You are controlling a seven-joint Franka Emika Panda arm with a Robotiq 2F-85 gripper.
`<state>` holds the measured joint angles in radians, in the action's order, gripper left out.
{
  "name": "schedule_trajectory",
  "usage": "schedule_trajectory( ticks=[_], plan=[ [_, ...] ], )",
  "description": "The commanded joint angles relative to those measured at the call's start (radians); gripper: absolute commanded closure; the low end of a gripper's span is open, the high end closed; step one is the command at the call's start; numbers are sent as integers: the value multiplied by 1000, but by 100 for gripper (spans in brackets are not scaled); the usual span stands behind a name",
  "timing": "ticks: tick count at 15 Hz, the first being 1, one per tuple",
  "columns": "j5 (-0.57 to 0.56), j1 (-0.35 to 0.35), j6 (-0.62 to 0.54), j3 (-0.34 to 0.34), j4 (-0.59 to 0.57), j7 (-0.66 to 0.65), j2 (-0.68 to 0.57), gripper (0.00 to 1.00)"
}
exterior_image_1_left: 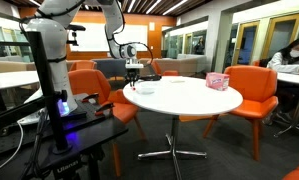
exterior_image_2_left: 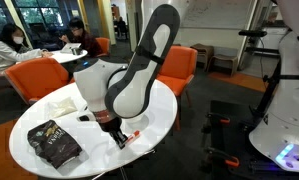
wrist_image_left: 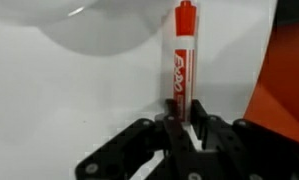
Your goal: Pick up the pen from the table and put it in the white bowl
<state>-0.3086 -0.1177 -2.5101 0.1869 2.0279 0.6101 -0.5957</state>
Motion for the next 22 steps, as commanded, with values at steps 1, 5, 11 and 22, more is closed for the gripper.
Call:
schedule_trajectory(
  ticks=[1, 5, 11, 22],
  plan=[
    [50, 75, -3, 79, 38, 93, 61, 95],
    [140, 149, 6, 152, 42, 237, 113, 95],
    [230, 191, 6, 140, 38, 366, 170, 95],
    [261, 249, -10, 82, 16, 557, 179, 95]
  ],
)
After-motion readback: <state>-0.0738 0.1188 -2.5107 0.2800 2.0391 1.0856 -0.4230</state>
